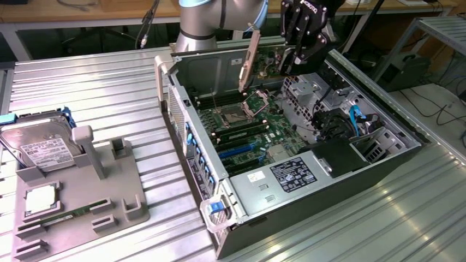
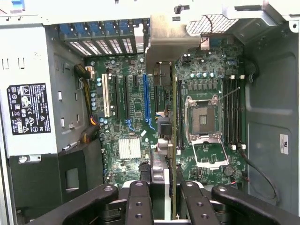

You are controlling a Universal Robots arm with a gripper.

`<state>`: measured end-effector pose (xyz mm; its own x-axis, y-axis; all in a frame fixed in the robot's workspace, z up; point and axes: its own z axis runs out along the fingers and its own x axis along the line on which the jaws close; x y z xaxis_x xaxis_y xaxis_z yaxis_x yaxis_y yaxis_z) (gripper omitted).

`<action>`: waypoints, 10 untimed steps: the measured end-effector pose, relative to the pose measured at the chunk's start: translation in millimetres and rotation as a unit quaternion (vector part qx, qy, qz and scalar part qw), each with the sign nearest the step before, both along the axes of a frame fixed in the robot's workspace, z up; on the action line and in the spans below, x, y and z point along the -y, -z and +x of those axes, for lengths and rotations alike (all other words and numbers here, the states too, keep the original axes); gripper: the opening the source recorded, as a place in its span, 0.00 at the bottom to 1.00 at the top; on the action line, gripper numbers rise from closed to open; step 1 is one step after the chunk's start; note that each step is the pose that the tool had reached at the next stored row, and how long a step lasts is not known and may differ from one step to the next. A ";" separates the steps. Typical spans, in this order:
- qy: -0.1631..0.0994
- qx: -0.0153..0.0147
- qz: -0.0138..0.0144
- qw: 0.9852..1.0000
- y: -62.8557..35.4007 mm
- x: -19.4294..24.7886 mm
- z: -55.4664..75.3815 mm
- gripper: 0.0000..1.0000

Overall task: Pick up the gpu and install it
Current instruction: 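Insert the gpu into the slot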

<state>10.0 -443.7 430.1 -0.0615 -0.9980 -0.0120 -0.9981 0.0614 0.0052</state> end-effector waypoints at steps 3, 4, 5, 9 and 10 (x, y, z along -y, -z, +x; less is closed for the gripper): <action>-0.002 0.000 0.000 1.000 0.0 0.0 0.0 0.29; -0.011 0.000 0.000 1.000 0.0 0.0 0.0 0.29; -0.017 0.000 0.000 1.000 0.0 0.0 0.0 0.29; -0.020 0.000 0.000 1.000 0.0 0.0 0.0 0.29; -0.020 0.000 0.000 1.000 0.0 0.0 0.0 0.29</action>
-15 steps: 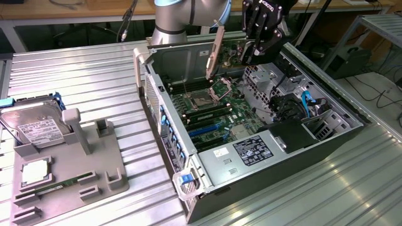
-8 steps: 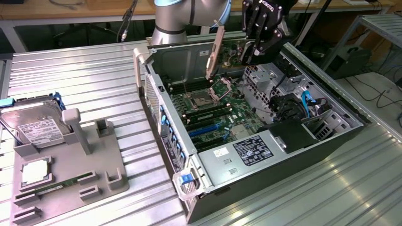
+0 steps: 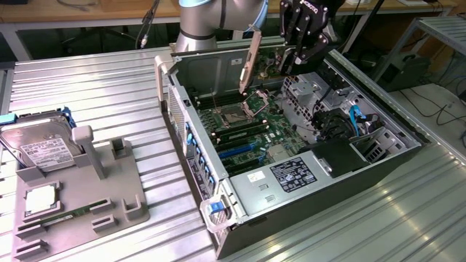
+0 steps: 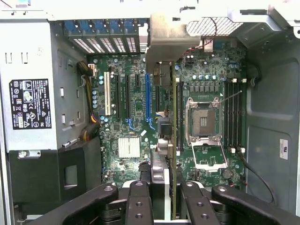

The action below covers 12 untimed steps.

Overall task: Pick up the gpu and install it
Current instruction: 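Insert the gpu into the slot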

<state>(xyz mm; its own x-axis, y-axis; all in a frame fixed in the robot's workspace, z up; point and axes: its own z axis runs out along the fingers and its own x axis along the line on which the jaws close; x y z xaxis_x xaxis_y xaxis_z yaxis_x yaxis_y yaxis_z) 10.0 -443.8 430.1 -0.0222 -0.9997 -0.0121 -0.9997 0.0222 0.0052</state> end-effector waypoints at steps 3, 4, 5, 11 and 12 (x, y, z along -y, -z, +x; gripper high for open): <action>0.000 0.000 0.000 1.000 0.0 0.0 0.0 0.29; 0.000 0.000 0.000 1.000 0.0 0.0 0.0 0.29; 0.000 0.000 0.000 1.000 0.0 0.0 0.0 0.29; 0.000 0.001 0.000 1.000 2.6 0.0 0.0 0.29; 0.000 0.001 0.000 1.000 4.0 0.0 0.0 0.29</action>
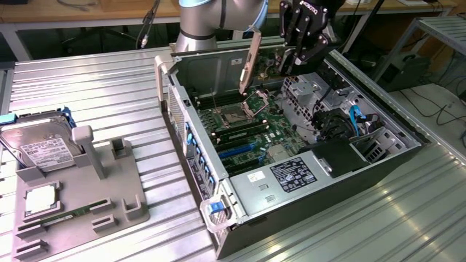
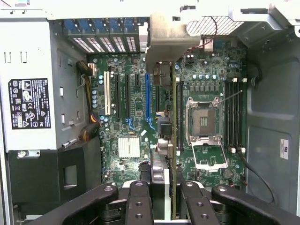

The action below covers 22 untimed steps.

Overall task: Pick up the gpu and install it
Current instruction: 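Insert the gpu into the slot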

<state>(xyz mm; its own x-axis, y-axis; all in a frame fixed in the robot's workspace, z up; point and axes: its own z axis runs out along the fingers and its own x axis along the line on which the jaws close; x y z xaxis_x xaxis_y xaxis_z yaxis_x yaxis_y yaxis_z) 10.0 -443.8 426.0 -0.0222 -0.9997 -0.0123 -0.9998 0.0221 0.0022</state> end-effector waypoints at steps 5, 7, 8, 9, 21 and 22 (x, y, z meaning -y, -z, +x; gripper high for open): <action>0.000 0.000 0.000 1.000 9.1 -0.3 -0.3 0.29; 0.000 0.000 0.000 1.000 13.0 -0.3 -0.6 0.29; 0.000 0.001 0.000 1.000 14.3 -0.3 -1.2 0.29; 0.000 0.002 0.000 1.000 15.3 -0.4 -2.3 0.29; 0.000 0.006 -0.001 1.000 33.8 -0.5 -17.9 0.29; 0.000 0.006 -0.001 1.000 35.5 -0.5 -19.4 0.29</action>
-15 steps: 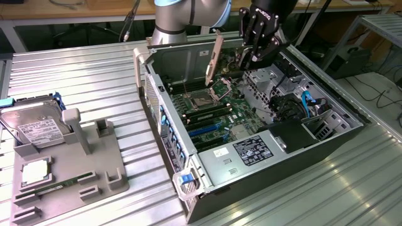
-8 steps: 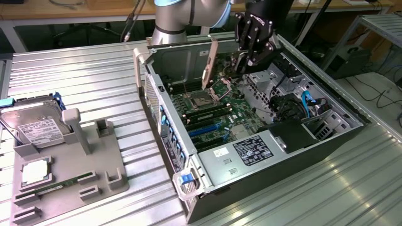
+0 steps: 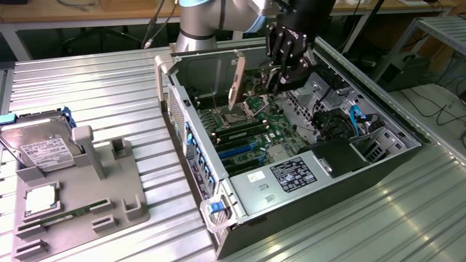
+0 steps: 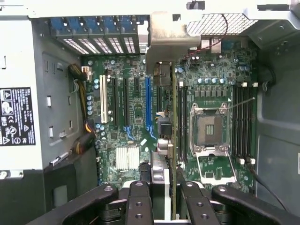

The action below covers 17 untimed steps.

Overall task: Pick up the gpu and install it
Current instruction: 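Insert the gpu into the slot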

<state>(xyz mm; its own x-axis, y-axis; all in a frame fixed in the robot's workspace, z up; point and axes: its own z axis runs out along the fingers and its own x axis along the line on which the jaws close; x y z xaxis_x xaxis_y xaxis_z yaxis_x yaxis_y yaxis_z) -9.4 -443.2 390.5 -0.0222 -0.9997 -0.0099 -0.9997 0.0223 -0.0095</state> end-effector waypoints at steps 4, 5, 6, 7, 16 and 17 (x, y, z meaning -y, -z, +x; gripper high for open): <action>0.000 0.000 0.000 1.000 7.2 0.0 -7.5 0.29; 0.000 0.000 0.000 1.000 9.1 0.0 -9.3 0.29; 0.000 0.000 0.000 1.000 11.1 0.0 -11.0 0.29; 0.000 0.000 0.000 1.000 13.0 0.0 -12.4 0.29; 0.000 0.005 0.000 1.000 30.0 0.0 -19.8 0.29; 0.000 0.005 0.000 1.000 31.5 0.0 -20.6 0.29</action>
<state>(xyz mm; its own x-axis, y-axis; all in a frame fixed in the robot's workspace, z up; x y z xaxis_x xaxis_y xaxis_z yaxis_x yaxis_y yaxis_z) -29.9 -443.2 359.0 -0.0222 -0.9997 -0.0101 -0.9996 0.0224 -0.0199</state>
